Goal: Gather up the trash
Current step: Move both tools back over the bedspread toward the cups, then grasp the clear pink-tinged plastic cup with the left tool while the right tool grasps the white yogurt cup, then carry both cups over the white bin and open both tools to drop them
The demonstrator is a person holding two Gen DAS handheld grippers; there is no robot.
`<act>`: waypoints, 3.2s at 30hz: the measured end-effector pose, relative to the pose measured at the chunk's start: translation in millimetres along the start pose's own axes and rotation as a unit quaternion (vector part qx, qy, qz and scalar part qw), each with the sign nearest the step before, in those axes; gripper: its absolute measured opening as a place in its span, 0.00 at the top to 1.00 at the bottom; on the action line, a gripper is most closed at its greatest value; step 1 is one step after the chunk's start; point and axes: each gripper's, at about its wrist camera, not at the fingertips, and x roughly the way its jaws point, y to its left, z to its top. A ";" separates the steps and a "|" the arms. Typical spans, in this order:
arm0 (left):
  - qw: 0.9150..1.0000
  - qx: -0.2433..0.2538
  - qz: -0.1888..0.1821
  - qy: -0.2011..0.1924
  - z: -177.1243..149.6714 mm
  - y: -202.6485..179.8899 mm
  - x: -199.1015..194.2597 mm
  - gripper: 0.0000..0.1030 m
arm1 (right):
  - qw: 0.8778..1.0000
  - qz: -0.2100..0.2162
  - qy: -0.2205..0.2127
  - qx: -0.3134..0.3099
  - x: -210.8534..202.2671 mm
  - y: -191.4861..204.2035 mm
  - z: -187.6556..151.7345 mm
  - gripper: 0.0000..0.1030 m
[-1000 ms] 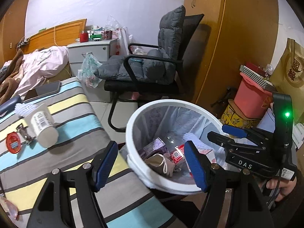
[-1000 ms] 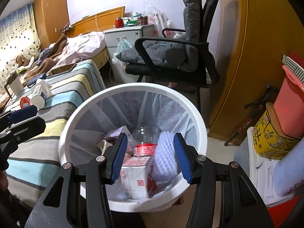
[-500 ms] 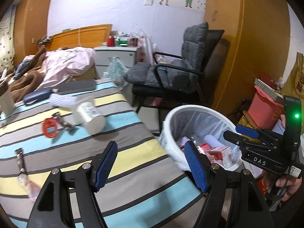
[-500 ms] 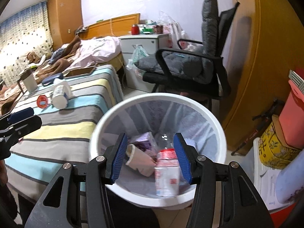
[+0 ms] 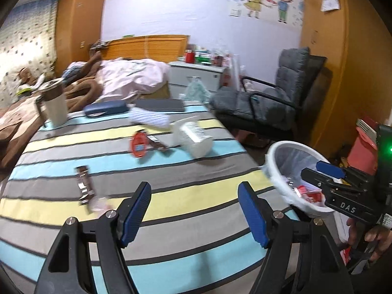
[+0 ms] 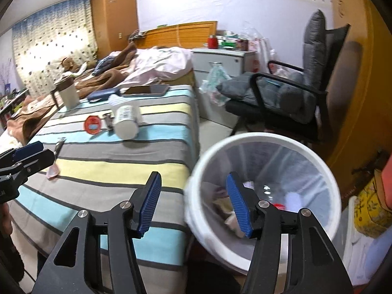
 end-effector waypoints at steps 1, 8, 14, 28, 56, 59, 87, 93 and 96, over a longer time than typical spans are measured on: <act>1.000 -0.003 0.008 0.000 -1.6 5.6 -1.6 0.27 | 1.000 0.005 -0.001 -0.004 1.4 5.4 1.1 0.44; 0.997 -0.030 0.070 0.006 -19.5 47.9 -8.2 0.27 | 0.999 0.031 -0.003 -0.028 9.7 32.7 4.9 0.44; 0.996 -0.051 0.077 0.011 -26.5 68.8 -3.8 0.27 | 0.998 0.047 0.001 -0.043 17.1 52.7 7.3 0.44; 0.993 -0.066 0.076 0.055 -29.2 88.2 37.1 0.40 | 0.996 0.060 0.022 -0.063 40.4 70.7 17.6 0.44; 0.992 -0.090 0.052 0.068 -31.4 107.9 41.7 0.65 | 0.989 0.089 0.079 -0.082 106.7 79.1 67.6 0.44; 0.992 -0.092 0.053 0.066 -31.1 108.7 41.2 0.65 | 0.989 0.091 0.080 -0.083 109.0 79.7 66.7 0.44; 0.993 -0.088 0.063 0.053 -28.0 102.1 27.8 0.66 | 0.992 0.103 0.052 -0.049 87.2 67.7 60.4 0.55; 0.994 -0.076 0.058 0.043 -22.6 91.9 20.6 0.66 | 0.993 0.102 0.042 -0.040 76.1 61.6 56.9 0.55; 0.995 -0.069 0.054 0.038 -19.2 84.5 18.2 0.66 | 0.994 0.102 0.037 -0.032 70.1 55.0 55.3 0.55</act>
